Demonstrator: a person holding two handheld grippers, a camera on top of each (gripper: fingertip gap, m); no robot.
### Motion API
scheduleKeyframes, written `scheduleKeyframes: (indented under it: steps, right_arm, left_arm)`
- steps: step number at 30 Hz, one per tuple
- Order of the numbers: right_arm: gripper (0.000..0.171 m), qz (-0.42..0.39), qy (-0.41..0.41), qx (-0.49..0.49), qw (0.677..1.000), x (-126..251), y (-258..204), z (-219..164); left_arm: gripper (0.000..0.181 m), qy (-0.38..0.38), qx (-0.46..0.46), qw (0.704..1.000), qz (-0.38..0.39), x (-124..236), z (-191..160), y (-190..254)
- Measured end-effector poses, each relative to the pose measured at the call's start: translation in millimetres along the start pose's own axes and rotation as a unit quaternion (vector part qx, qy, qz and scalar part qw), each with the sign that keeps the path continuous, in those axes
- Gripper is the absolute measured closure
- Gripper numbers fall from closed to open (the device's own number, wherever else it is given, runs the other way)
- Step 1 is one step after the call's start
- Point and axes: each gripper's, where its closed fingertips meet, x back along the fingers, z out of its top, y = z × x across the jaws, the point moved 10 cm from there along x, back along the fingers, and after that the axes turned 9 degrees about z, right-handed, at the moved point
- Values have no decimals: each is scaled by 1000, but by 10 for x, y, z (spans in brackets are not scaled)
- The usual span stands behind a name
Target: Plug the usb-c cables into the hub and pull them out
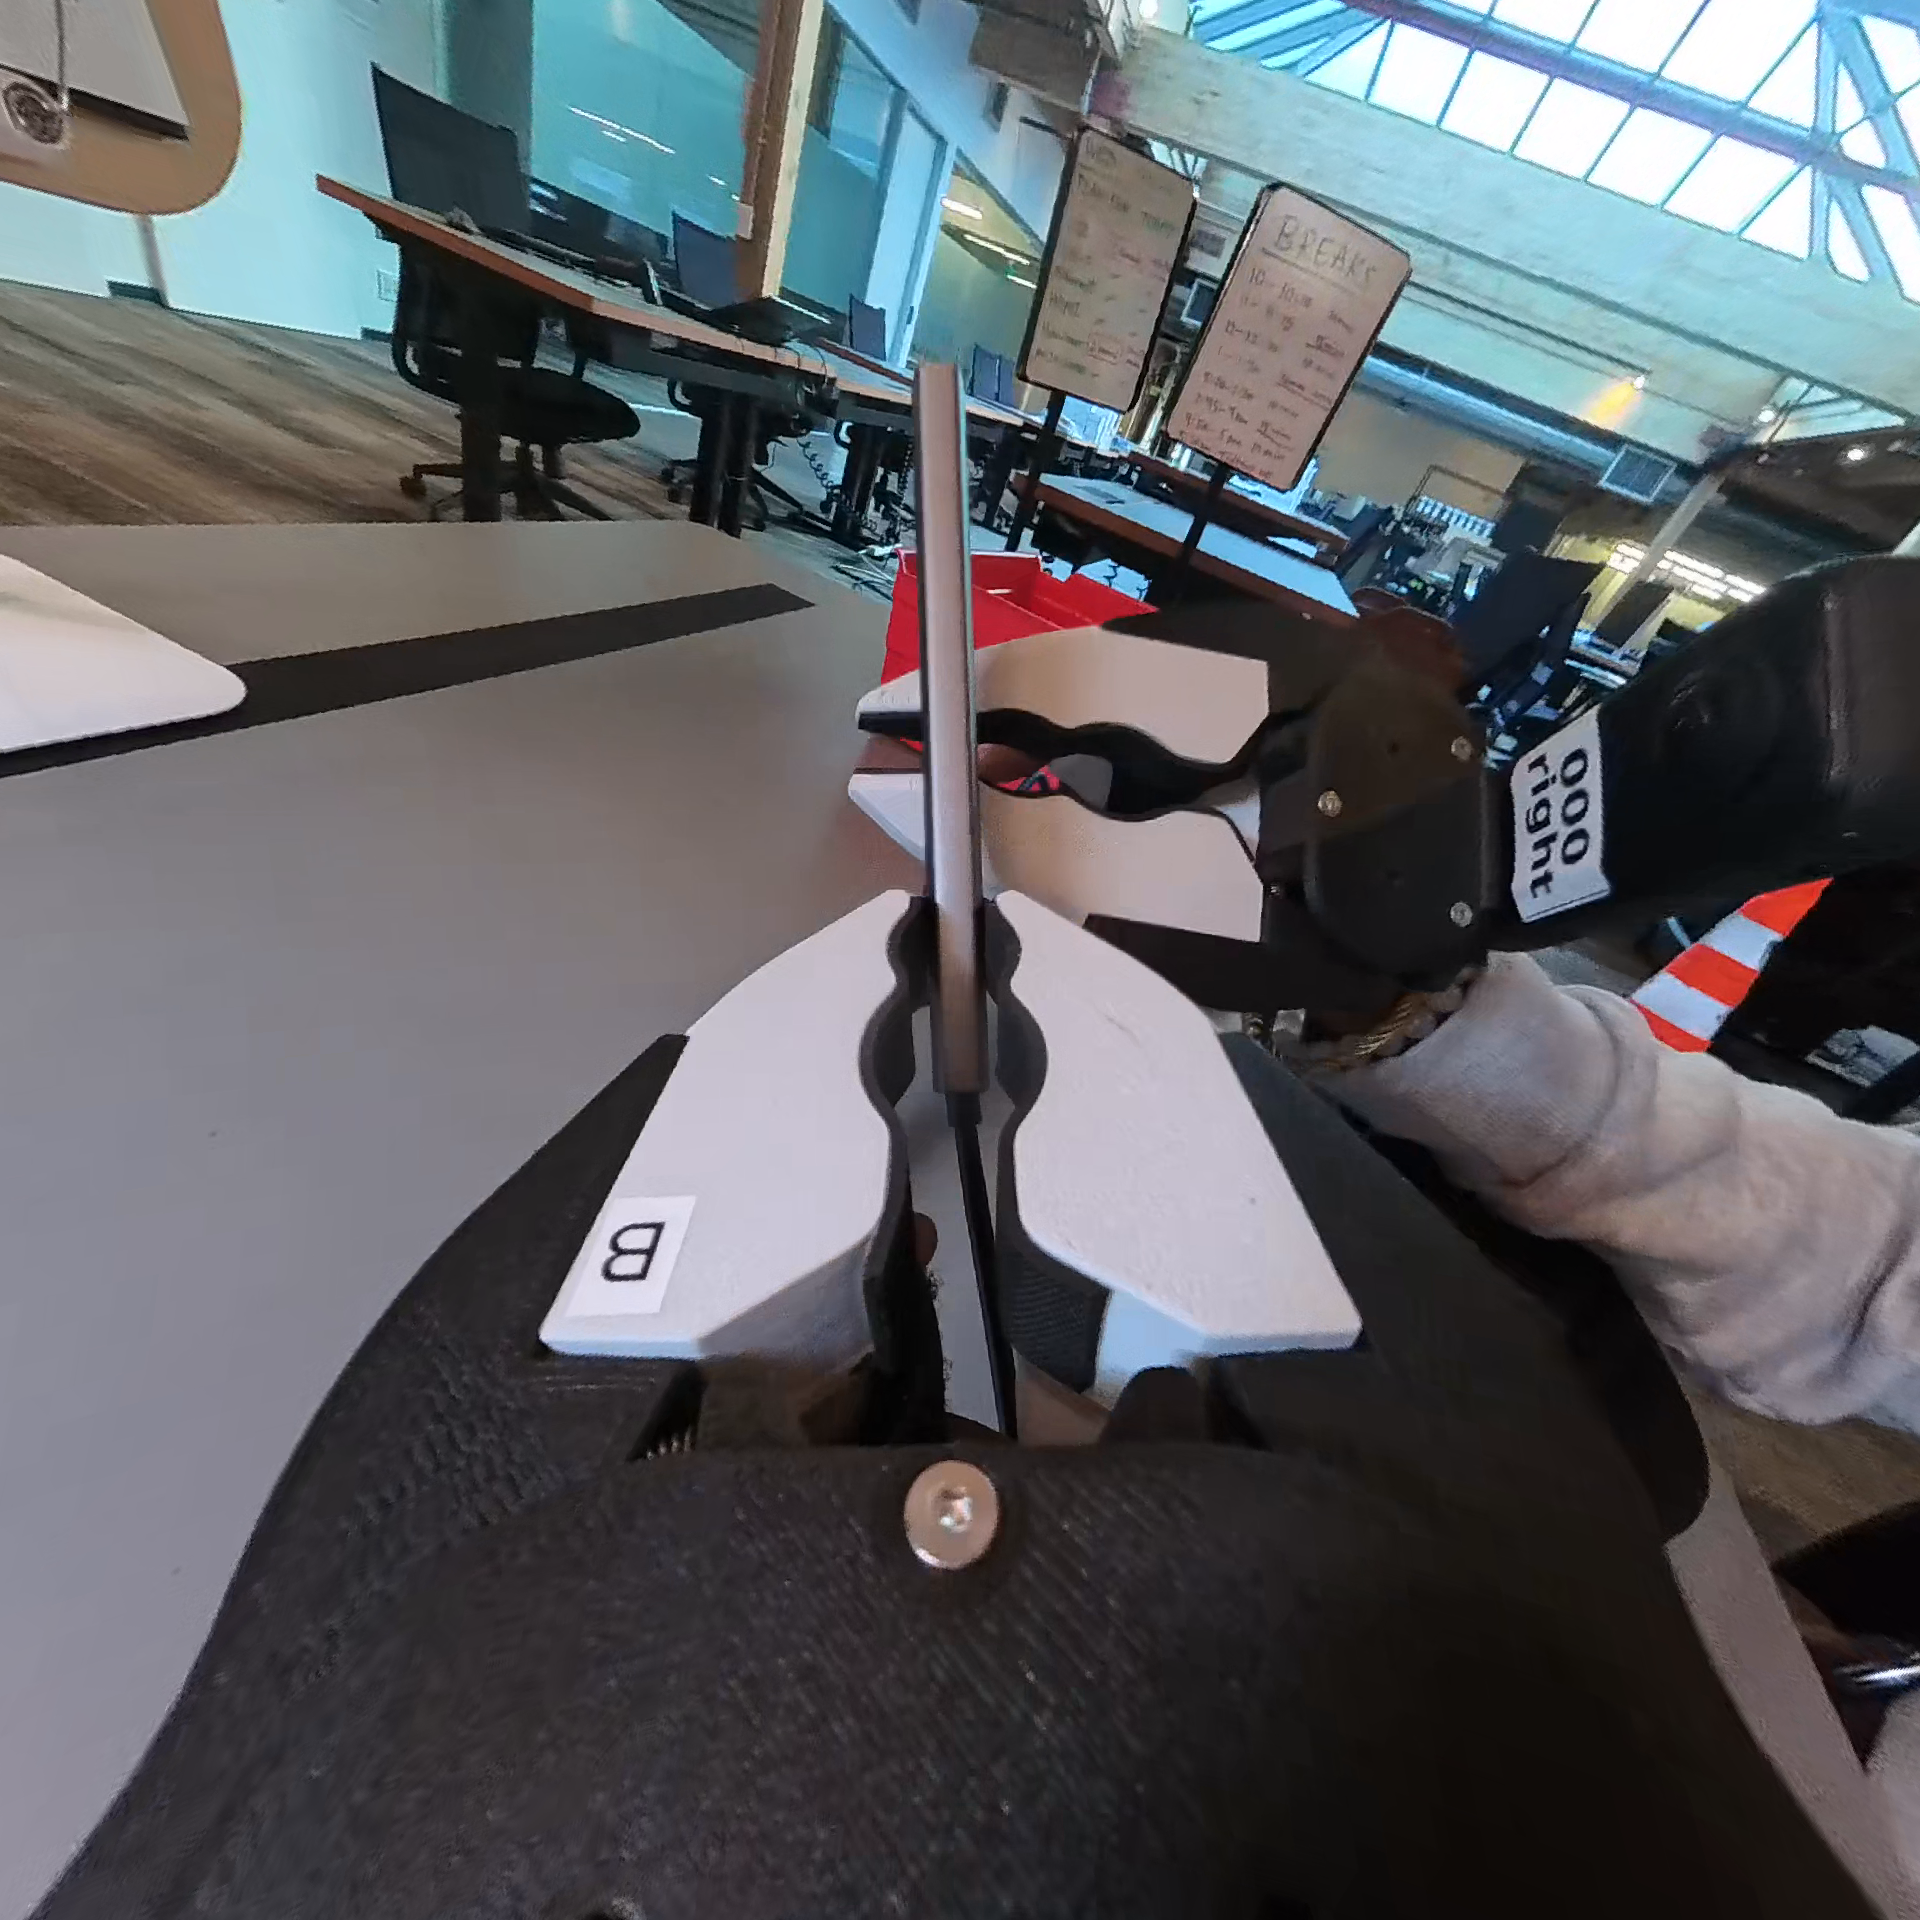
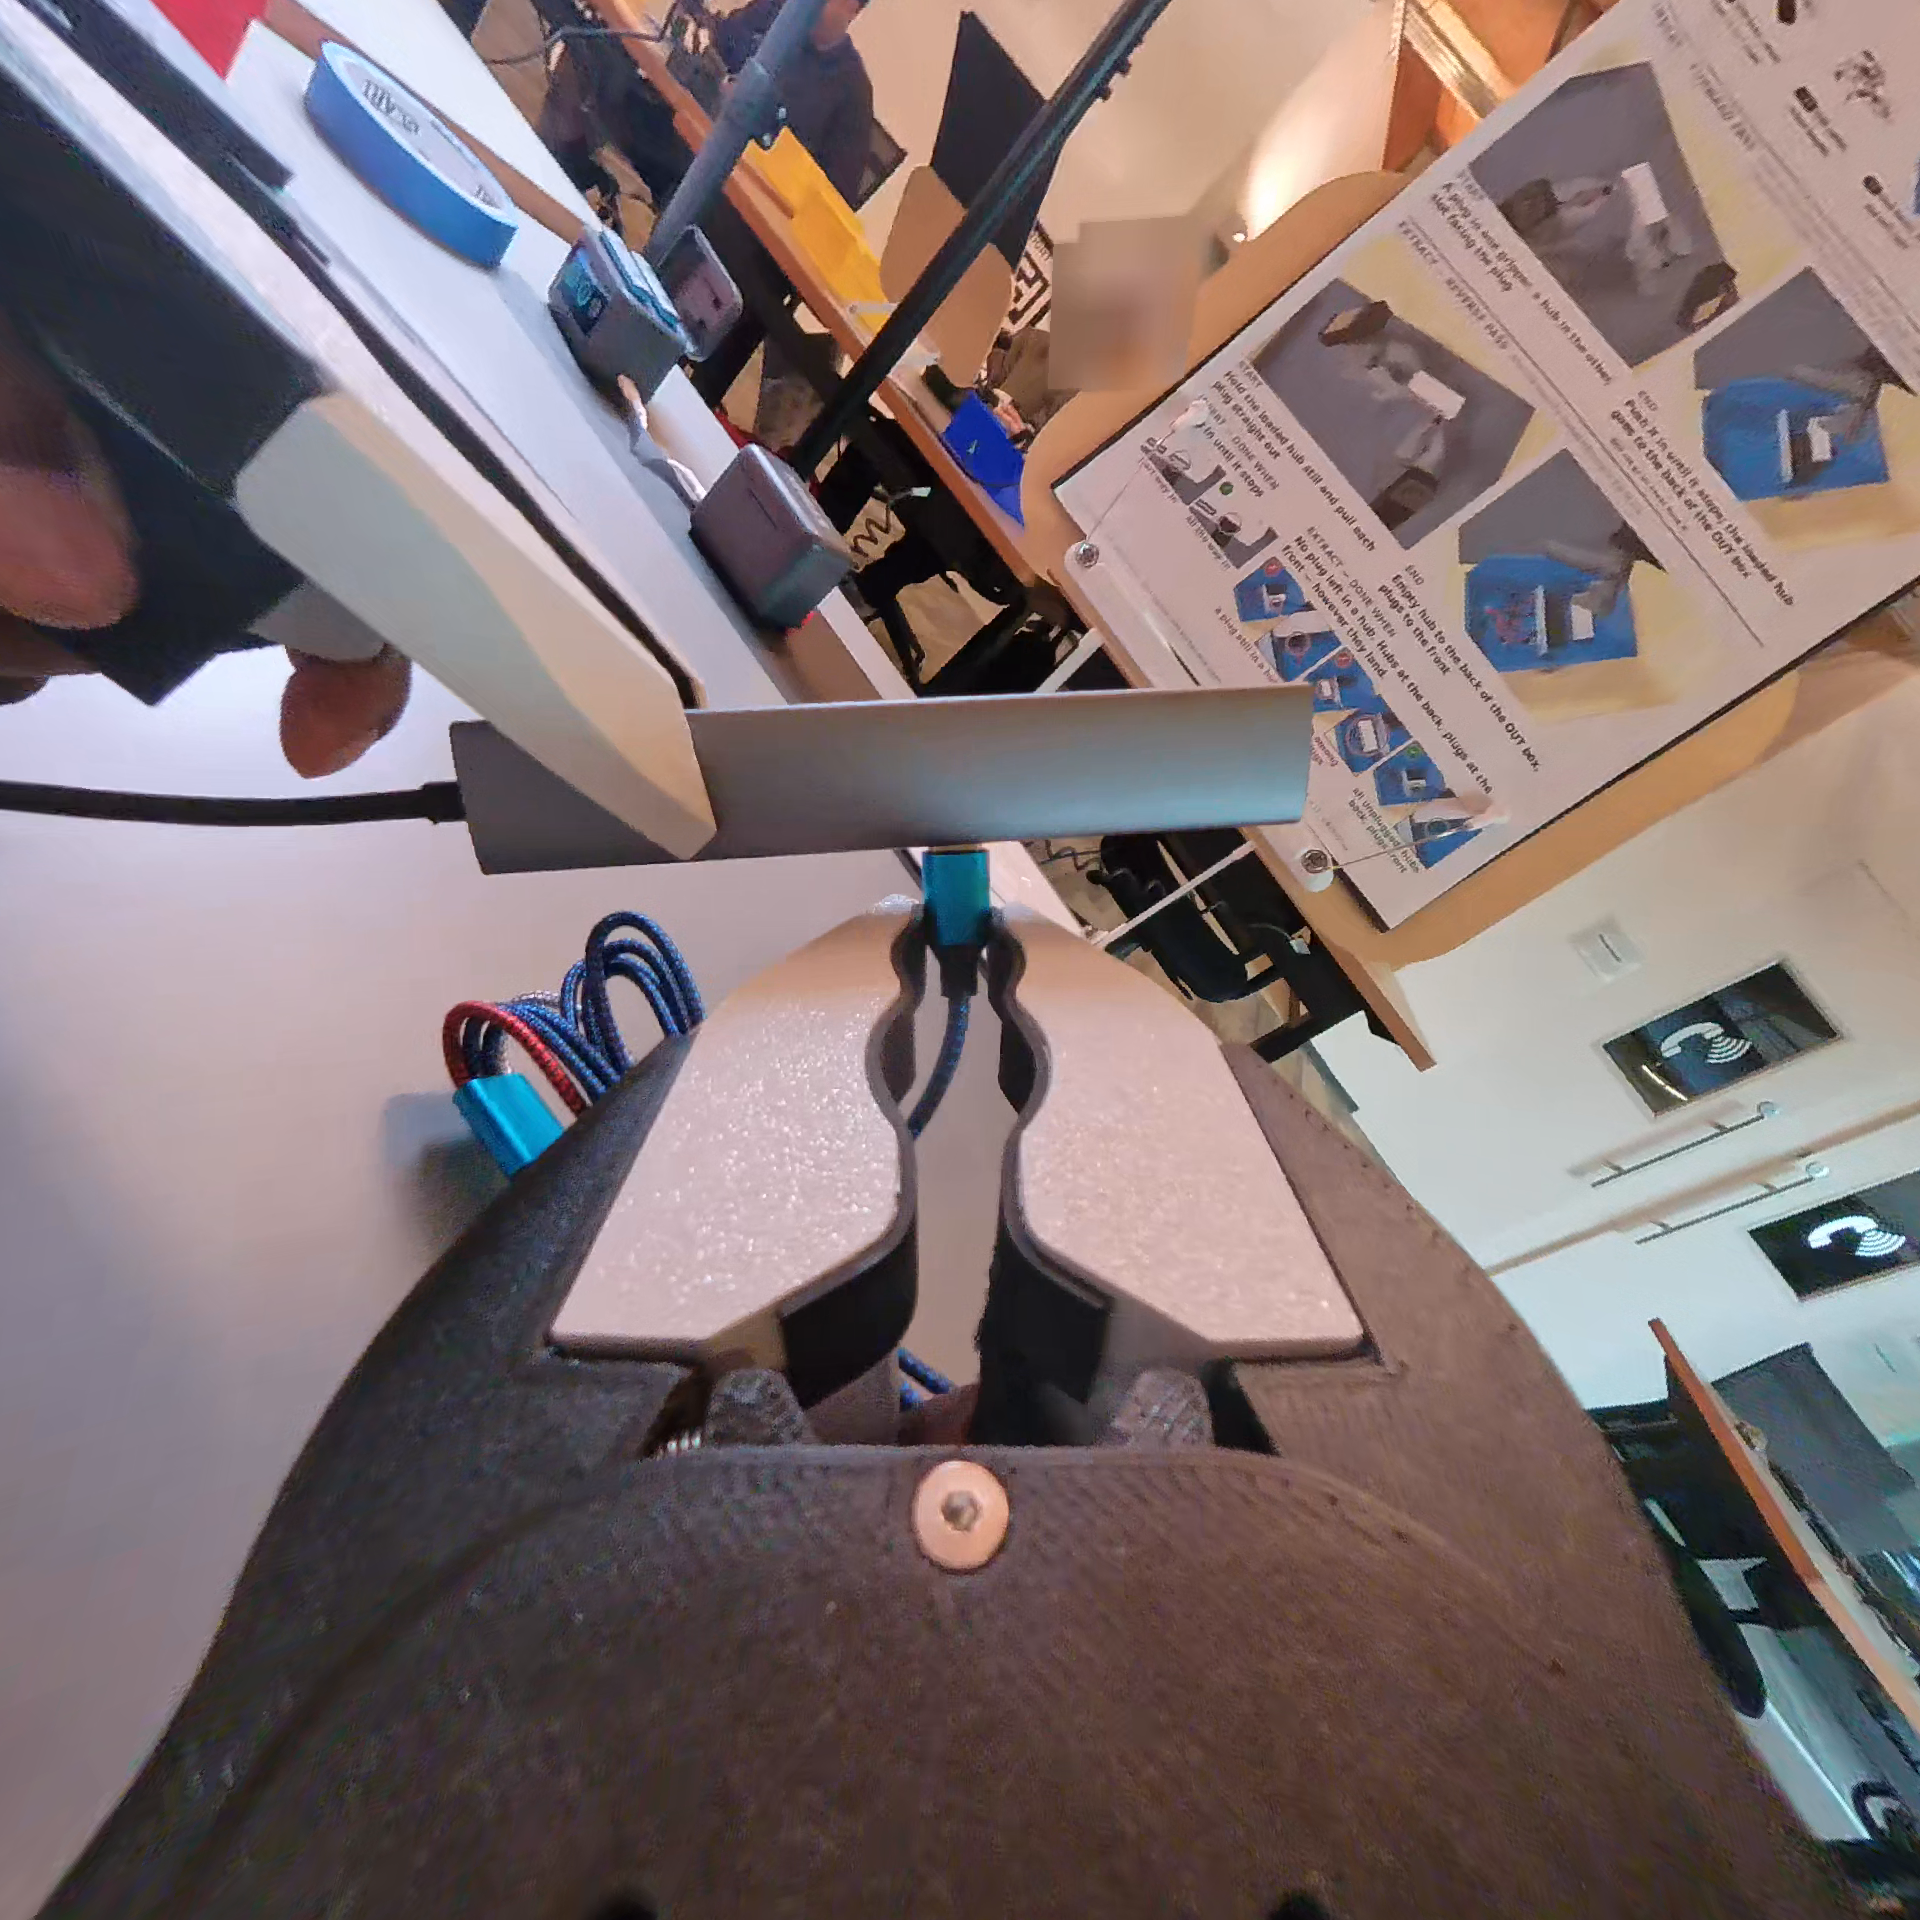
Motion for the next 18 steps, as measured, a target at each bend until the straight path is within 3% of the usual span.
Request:
scheduleKeyframes:
  steps: [7, 12, 14, 18]
  right_arm:
    - [161, 21, -13, 18, 1000, -39, -77, -1]
    - [161, 22, -10, 39, 999, -79, -179, 73]
    - [161, 20, -8, 55, 998, -83, -211, 89]
    - [158, 14, 3, 61, 998, -73, -214, 70]
  left_arm:
    - [165, 53, -4, 999, 1, 54, 63, 9]
    - [157, 15, -67, 997, 37, 21, 28, 31]
    - [170, 3, -95, 994, 60, -1, 11, 59]
    - [171, -5, -115, 991, 70, -3, 21, 92]
